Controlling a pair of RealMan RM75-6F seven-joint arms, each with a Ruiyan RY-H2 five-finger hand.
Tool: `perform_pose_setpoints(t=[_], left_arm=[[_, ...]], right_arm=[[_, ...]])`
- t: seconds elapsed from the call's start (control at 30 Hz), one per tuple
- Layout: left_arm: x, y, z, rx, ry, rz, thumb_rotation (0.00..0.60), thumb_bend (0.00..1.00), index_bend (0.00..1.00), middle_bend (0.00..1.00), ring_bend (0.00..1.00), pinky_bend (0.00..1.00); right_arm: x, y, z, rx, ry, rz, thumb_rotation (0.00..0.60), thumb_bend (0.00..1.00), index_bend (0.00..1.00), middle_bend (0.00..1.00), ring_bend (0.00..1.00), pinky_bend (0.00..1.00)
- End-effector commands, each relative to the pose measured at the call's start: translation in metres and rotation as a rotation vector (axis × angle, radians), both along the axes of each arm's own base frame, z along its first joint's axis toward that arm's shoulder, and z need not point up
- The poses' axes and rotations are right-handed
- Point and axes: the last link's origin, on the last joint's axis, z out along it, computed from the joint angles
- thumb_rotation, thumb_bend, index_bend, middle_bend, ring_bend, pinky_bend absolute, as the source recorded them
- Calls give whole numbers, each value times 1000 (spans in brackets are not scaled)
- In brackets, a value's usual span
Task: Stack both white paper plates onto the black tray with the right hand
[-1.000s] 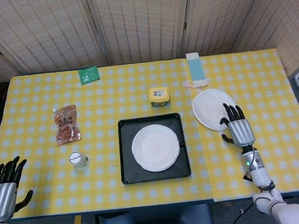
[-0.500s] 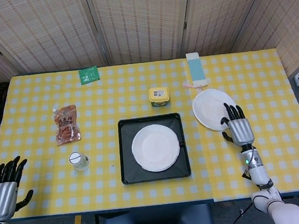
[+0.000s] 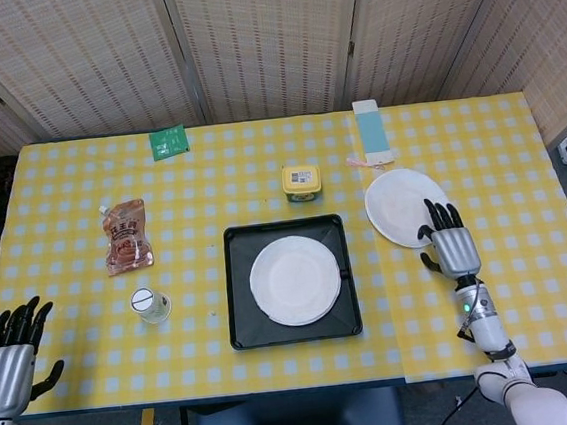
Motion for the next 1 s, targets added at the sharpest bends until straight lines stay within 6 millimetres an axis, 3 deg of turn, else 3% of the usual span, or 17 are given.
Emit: perform_pose_setpoints(t=[0.03, 1.0], left_arm=[[0, 0, 0, 2, 2, 1, 600, 345, 0, 0, 0, 0], [-3, 2, -1, 12, 20, 16, 600, 345, 0, 0, 0, 0]], right_arm=[[1, -2, -1, 1, -1, -3, 600, 352, 463, 0, 0, 0], [7, -18, -5, -1, -21, -40, 600, 402, 481, 17, 1, 0]])
